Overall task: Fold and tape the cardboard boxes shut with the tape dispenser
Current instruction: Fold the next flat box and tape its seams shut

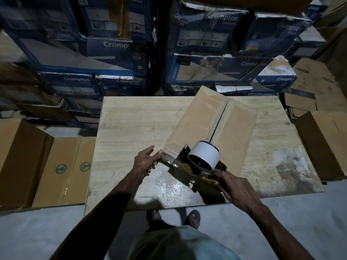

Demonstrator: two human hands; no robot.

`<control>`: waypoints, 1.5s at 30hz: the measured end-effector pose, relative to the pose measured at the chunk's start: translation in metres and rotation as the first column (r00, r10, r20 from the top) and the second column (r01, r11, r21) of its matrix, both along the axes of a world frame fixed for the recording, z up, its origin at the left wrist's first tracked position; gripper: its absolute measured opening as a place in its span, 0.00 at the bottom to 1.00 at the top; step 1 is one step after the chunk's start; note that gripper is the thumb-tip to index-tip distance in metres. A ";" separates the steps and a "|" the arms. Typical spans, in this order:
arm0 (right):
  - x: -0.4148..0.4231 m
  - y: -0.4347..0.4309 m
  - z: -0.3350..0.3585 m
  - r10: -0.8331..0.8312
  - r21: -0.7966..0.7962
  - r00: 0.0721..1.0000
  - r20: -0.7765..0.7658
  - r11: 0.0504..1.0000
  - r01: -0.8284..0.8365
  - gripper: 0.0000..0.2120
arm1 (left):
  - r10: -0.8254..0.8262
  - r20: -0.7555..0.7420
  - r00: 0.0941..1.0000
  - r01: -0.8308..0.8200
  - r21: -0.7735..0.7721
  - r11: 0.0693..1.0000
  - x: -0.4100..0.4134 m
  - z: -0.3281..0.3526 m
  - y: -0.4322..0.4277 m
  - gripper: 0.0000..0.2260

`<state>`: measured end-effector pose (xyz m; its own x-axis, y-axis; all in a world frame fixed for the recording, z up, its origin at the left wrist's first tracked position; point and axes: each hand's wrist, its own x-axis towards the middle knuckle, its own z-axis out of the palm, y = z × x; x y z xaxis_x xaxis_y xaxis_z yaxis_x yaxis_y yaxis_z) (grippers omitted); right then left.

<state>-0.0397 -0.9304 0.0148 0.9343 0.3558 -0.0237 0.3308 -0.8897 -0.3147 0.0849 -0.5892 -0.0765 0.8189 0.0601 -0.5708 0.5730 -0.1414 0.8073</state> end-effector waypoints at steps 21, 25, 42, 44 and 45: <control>0.004 -0.005 0.003 0.049 -0.032 0.998 -0.049 0.998 -0.051 0.20 | -0.731 0.439 0.522 0.183 0.779 0.599 -0.048 0.012 -0.048 0.29; 0.006 -0.005 0.005 0.061 -0.032 0.997 -0.052 0.997 -0.063 0.20 | -0.727 0.426 0.539 0.171 0.790 0.589 -0.047 0.001 -0.045 0.28; -0.059 -0.082 0.016 -0.038 -0.102 0.996 -0.086 0.994 0.029 0.25 | -0.799 0.371 0.473 0.233 0.822 0.520 -0.042 0.006 -0.036 0.26; -0.066 -0.092 0.017 -0.032 -0.100 0.996 -0.083 0.995 0.024 0.28 | -0.809 0.353 0.470 0.236 0.833 0.501 -0.042 0.006 -0.037 0.27; -0.067 -0.096 0.018 -0.029 -0.101 0.997 -0.078 0.995 0.021 0.29 | -0.813 0.339 0.473 0.237 0.840 0.488 -0.040 0.006 -0.037 0.26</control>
<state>-0.1065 -1.0259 0.0324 0.9367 0.3243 -0.1318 0.2855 -0.9257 -0.2482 0.0444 -0.6263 -0.0709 0.8859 -0.4557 0.0865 -0.4475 -0.7907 0.4178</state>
